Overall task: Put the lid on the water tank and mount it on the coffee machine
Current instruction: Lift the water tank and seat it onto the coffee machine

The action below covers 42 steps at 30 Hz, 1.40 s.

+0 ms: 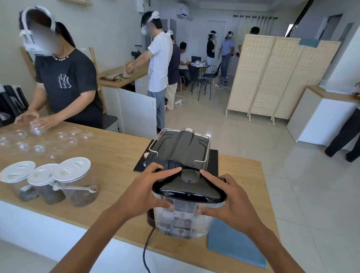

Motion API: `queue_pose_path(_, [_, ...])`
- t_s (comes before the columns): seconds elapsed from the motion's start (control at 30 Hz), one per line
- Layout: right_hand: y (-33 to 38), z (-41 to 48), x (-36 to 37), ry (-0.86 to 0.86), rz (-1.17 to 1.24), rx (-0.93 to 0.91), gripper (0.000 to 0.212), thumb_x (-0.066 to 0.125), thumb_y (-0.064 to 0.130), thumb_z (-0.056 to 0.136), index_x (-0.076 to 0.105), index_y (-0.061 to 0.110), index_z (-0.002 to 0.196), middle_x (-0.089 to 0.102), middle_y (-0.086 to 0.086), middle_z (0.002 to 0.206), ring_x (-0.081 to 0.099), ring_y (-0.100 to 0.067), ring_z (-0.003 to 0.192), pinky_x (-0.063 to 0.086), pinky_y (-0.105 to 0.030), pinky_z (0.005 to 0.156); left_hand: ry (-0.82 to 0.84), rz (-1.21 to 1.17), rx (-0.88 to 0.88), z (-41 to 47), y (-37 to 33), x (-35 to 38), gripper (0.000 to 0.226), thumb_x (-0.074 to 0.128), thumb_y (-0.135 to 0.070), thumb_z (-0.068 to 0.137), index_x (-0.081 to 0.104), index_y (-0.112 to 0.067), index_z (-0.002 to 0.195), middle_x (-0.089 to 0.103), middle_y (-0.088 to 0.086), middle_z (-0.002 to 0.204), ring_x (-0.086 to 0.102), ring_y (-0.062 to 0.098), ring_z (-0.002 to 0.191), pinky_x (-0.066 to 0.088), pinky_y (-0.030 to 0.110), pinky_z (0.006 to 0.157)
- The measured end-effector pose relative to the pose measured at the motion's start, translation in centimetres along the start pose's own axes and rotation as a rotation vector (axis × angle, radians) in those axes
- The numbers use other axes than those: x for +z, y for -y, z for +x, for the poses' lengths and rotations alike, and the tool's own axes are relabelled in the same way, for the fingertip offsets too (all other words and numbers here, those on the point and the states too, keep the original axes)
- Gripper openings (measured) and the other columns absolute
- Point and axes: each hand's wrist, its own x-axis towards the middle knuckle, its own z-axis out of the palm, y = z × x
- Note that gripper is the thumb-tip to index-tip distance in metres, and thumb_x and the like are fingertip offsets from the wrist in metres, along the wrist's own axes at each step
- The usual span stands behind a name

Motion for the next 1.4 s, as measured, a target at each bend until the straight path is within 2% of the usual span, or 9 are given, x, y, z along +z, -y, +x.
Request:
queue_pose_path(0.2, [1.8, 2.6, 2.8, -0.054, -0.010, 0.018, 0.100, 0.091, 0.056, 0.057, 0.037, 0.063, 0.141, 0.049, 0.007, 0.106, 0.053, -0.010, 0.097, 0.050, -0.024, 0.084, -0.032, -0.030, 0.017, 0.6, 3.6, -2.3, 0.098, 0.096, -0.037, 0.062, 0.046, -0.051, 0.145, 0.050, -0.010, 0.124, 0.050, 0.006, 0.113, 0.048, 0.028, 0.099])
queue_pose_path(0.33, [2.0, 3.3, 4.4, -0.108, -0.005, 0.052, 0.100, 0.093, 0.049, 0.058, 0.039, 0.061, 0.141, 0.049, 0.004, 0.110, 0.055, -0.014, 0.102, 0.055, -0.037, 0.085, -0.097, -0.080, -0.001, 0.7, 5.3, -2.6, 0.093, 0.094, -0.043, 0.059, 0.052, -0.047, 0.142, 0.053, -0.011, 0.130, 0.050, 0.007, 0.119, 0.048, 0.039, 0.104])
queue_pose_path(0.47, [2.1, 3.3, 6.4, -0.156, -0.008, 0.066, 0.100, 0.093, 0.046, 0.059, 0.042, 0.057, 0.143, 0.049, 0.003, 0.110, 0.054, -0.015, 0.104, 0.056, -0.040, 0.088, -0.110, -0.145, -0.005, 0.8, 6.3, -2.7, 0.090, 0.088, -0.055, 0.054, 0.057, -0.045, 0.138, 0.053, -0.009, 0.130, 0.049, 0.008, 0.121, 0.046, 0.038, 0.105])
queue_pose_path(0.53, [2.1, 3.1, 7.0, -0.176, -0.010, 0.081, 0.099, 0.094, 0.043, 0.059, 0.043, 0.055, 0.143, 0.048, 0.005, 0.111, 0.054, -0.012, 0.105, 0.056, -0.040, 0.089, -0.103, -0.167, -0.005, 0.9, 6.7, -2.6, 0.090, 0.090, -0.053, 0.053, 0.058, -0.044, 0.137, 0.054, -0.009, 0.129, 0.050, 0.009, 0.120, 0.046, 0.038, 0.104])
queue_pose_path(0.77, [2.2, 2.8, 7.8, -0.216, -0.010, 0.113, 0.099, 0.096, 0.038, 0.057, 0.049, 0.046, 0.143, 0.049, 0.010, 0.116, 0.050, 0.003, 0.111, 0.048, -0.027, 0.097, -0.097, -0.230, 0.011, 1.5, 7.7, -1.9, 0.090, 0.098, -0.041, 0.052, 0.063, -0.039, 0.134, 0.055, -0.006, 0.124, 0.053, 0.010, 0.115, 0.045, 0.032, 0.101])
queue_pose_path(1.07, [2.4, 3.3, 7.2, -0.206, -0.048, 0.125, 0.100, 0.097, 0.036, 0.056, 0.048, 0.049, 0.142, 0.050, 0.007, 0.117, 0.048, 0.006, 0.110, 0.046, -0.021, 0.093, -0.102, -0.209, 0.014, 2.0, 7.8, -2.1, 0.089, 0.098, -0.041, 0.055, 0.061, -0.041, 0.136, 0.053, -0.010, 0.119, 0.048, -0.005, 0.111, 0.035, 0.007, 0.092])
queue_pose_path(1.17, [2.1, 3.4, 7.4, -0.190, -0.066, 0.131, 0.100, 0.096, 0.036, 0.058, 0.046, 0.051, 0.143, 0.049, 0.006, 0.118, 0.047, 0.006, 0.111, 0.042, -0.013, 0.093, -0.098, -0.212, 0.007, 2.0, 7.9, -1.9, 0.089, 0.097, -0.041, 0.055, 0.061, -0.039, 0.136, 0.053, -0.010, 0.122, 0.049, -0.002, 0.112, 0.035, 0.009, 0.094])
queue_pose_path(1.27, [1.7, 3.2, 7.8, -0.167, -0.068, 0.144, 0.099, 0.095, 0.036, 0.061, 0.044, 0.050, 0.145, 0.047, 0.004, 0.116, 0.047, 0.007, 0.110, 0.038, -0.004, 0.091, -0.098, -0.227, -0.009, 2.0, 8.1, -1.5, 0.091, 0.098, -0.040, 0.053, 0.062, -0.037, 0.136, 0.055, -0.007, 0.123, 0.052, 0.007, 0.113, 0.040, 0.019, 0.098])
queue_pose_path(1.4, [1.8, 3.1, 7.9, -0.152, -0.088, 0.150, 0.099, 0.094, 0.036, 0.063, 0.042, 0.048, 0.147, 0.044, 0.004, 0.119, 0.042, 0.016, 0.111, 0.033, 0.002, 0.089, -0.104, -0.228, 0.000, 2.0, 8.4, -1.4, 0.092, 0.098, -0.043, 0.052, 0.063, -0.033, 0.136, 0.056, -0.006, 0.123, 0.053, 0.008, 0.114, 0.043, 0.027, 0.100])
